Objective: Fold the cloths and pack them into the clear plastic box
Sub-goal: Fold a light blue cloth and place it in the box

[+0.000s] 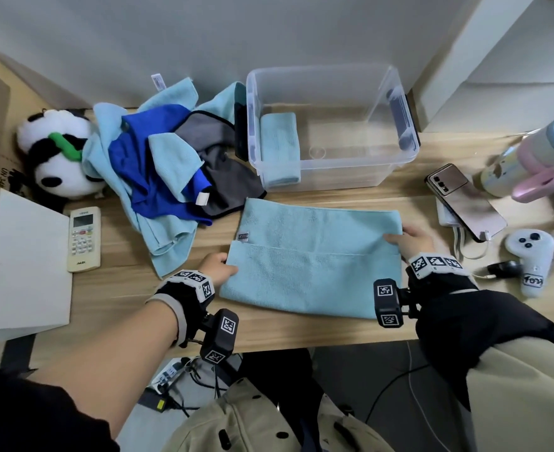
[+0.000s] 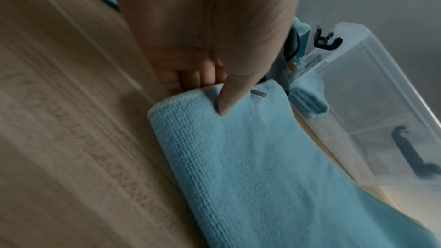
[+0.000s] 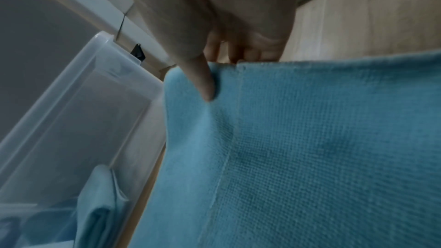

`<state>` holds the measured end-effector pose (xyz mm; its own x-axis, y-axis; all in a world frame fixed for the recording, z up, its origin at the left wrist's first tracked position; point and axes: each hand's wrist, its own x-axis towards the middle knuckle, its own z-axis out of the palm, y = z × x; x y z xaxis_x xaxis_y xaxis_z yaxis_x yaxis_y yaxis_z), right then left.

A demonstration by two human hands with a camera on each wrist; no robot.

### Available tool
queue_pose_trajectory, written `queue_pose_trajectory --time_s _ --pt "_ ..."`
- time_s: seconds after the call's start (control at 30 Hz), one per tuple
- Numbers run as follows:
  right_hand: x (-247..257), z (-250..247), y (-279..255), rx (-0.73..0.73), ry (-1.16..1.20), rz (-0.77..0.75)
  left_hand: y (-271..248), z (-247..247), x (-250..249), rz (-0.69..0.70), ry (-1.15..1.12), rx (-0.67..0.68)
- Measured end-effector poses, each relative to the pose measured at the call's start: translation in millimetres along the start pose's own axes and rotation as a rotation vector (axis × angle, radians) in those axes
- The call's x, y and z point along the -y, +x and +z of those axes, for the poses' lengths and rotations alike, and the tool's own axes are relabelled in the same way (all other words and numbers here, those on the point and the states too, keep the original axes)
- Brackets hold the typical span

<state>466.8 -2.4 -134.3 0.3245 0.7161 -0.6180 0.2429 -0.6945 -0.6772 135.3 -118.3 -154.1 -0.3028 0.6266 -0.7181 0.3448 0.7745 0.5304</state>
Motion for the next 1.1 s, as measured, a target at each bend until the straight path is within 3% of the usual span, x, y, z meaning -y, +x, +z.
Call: queue_pose_trajectory --time_s 0.1,0.17,0.33,0.47,0.7,0.9,1.1 --pt "-0.9 -4.0 -2.7 -0.231 -0.031 -0.102 1.6 -1.0 2.3 -0.001 0.000 0.017" --pt "-3.9 -5.6 -5.9 -0.278 -0.129 -0.156 1.7 -2.6 2.2 -0.003 -0.019 0.035" --pt "-21.9 -2.2 -8.8 0.165 -0.613 -0.246 1.0 -6.3 3.1 0.007 -0.093 0.028" --pt "-27.2 -6.8 -8.4 0.071 -0.923 -0.315 -5.0 -7.9 2.1 0.041 -0.108 0.022" --pt "-18.4 -10.8 -6.7 0.113 -0.862 -0.172 -5.8 -18.4 -3.4 0.102 -0.170 0.065" --pt "-16.2 -10.0 -7.0 0.135 -1.141 -0.130 -0.8 -24.5 -14.8 0.142 -0.141 0.079" --pt "-1.0 -19.2 2.7 0.077 -0.892 -0.128 6.8 -28.7 -30.4 0.135 -0.273 0.088"
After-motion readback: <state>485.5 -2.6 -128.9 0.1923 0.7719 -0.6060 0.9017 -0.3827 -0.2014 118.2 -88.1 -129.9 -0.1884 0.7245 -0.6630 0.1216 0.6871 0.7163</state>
